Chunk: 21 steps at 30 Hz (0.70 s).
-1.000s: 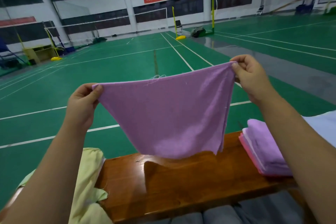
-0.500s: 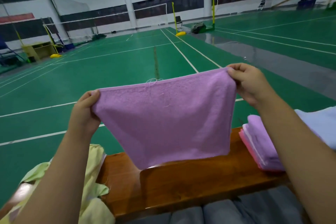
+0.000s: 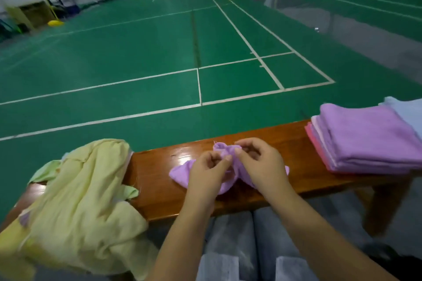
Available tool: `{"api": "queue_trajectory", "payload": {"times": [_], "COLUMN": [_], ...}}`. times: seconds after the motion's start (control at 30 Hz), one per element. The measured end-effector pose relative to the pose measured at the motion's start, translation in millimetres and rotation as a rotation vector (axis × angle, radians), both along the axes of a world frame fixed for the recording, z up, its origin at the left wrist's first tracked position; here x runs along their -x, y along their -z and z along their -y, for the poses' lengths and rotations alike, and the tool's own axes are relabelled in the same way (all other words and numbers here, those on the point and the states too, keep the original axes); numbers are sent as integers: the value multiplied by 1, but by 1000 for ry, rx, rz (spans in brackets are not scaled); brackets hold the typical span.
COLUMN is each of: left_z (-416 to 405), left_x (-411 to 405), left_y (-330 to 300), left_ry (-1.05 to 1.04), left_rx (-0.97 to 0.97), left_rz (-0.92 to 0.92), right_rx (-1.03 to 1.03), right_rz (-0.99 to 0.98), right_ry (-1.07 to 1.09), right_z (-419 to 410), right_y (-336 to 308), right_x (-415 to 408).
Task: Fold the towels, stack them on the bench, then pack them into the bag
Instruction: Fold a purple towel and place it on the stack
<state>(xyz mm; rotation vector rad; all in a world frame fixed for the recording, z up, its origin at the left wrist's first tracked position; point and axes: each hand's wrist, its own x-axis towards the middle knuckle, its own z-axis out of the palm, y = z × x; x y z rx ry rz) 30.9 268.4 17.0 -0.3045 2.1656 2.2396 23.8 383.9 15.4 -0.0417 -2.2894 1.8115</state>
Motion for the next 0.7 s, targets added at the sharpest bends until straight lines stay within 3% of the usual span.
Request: {"api": "queue_trajectory", "payload": {"times": [0.1, 0.37, 0.53, 0.7], "left_z": [-3, -4, -1, -2], "left_x": [-15, -34, -38, -38], "left_y": [7, 5, 4, 2], "left_ry": [6, 13, 60, 100], "left_rx": [79, 200, 173, 56], "left_rz": [-6, -42, -10, 63], "right_rx": [-70, -26, -31, -189], "right_rz": [-18, 26, 42, 13], "right_ry": [-2, -12, -44, -72], "right_z": [0, -2, -6, -8], "right_y": [8, 11, 15, 22], "right_x": [-16, -26, -26, -28]}}
